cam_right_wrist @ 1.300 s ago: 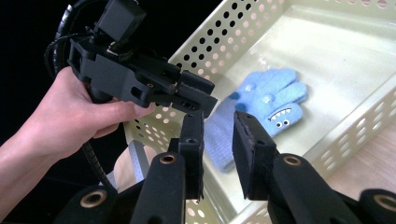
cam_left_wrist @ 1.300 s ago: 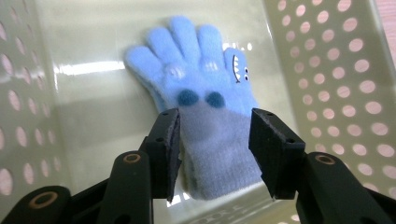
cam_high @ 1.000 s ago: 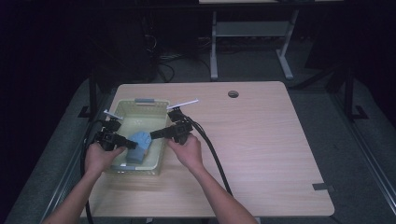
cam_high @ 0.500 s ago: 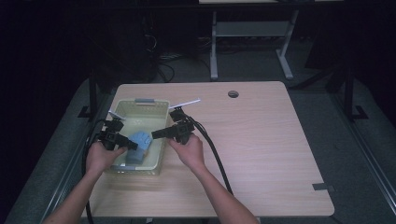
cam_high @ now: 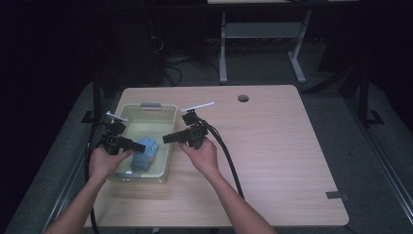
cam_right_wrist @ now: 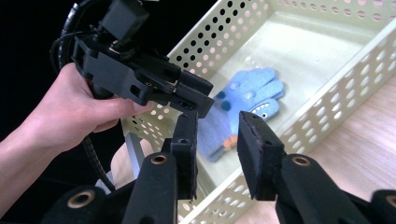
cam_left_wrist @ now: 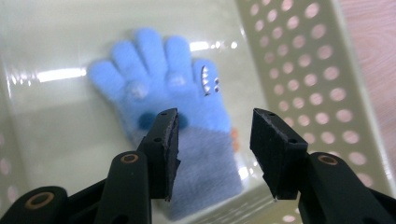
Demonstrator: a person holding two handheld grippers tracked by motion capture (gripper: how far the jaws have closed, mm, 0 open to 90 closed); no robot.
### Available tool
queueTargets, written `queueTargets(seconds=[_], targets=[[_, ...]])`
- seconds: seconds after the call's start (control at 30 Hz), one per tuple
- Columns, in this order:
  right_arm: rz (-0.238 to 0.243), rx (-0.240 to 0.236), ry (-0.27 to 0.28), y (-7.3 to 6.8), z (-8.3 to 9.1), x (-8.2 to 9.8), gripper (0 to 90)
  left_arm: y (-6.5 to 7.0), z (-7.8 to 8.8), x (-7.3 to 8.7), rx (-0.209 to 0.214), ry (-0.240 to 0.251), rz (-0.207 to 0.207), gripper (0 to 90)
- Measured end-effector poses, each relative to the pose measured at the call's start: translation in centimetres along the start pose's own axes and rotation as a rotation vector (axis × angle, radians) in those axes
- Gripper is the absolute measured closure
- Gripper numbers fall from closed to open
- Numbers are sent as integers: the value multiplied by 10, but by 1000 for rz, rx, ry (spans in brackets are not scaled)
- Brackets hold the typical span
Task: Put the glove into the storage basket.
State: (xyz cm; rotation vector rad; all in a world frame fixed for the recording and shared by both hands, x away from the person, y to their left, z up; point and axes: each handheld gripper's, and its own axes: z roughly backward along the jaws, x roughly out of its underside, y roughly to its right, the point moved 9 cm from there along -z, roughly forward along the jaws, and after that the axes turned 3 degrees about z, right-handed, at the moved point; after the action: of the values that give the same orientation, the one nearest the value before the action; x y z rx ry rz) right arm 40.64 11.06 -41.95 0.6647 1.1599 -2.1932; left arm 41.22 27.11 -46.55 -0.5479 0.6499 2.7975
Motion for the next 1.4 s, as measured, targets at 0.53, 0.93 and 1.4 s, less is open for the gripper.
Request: queueTargets(seconds=[0.53,0.93,1.4], targets=[[-21,0,37,23,37,3,575,27,11,-14,42,66,-38,460],[-48,31,74,40,69,14,525,52,11,-23,80,113,-52,405],[-74,67,97,59,104,22,469,78,7,-29,87,132,-108,391]])
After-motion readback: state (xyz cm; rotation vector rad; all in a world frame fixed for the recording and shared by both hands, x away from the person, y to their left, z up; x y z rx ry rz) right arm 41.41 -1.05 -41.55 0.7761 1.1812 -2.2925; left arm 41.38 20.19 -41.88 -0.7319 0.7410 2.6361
